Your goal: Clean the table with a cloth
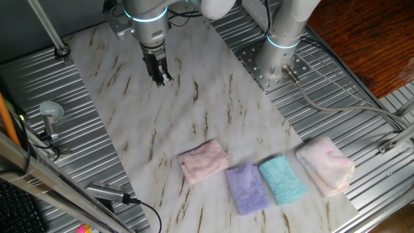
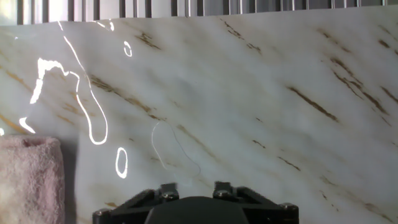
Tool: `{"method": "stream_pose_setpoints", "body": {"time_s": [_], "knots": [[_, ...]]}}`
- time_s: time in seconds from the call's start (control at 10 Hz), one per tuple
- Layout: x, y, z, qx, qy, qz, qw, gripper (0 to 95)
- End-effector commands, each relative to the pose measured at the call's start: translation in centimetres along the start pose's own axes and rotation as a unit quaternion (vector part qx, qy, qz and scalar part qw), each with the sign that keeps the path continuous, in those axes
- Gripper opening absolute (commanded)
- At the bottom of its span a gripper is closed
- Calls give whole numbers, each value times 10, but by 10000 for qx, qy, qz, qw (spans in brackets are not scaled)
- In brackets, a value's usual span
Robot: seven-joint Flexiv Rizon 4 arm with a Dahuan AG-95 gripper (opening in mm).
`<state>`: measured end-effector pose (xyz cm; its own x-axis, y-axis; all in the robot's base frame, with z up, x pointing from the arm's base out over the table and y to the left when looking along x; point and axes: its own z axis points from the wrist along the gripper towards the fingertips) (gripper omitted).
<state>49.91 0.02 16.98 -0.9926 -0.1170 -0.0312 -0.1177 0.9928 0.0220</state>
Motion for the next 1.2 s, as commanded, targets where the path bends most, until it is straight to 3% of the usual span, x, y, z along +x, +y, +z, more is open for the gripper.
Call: {"method": "stream_pose_setpoints", "body": {"time_s": [0.1, 0.9, 1.2], "knots": [[0, 0, -1, -4, -7, -167, 9999, 0], [-2, 2, 1, 5, 4, -428, 9991, 0], [-15, 0, 6, -2, 2, -552, 9985, 0]]}}
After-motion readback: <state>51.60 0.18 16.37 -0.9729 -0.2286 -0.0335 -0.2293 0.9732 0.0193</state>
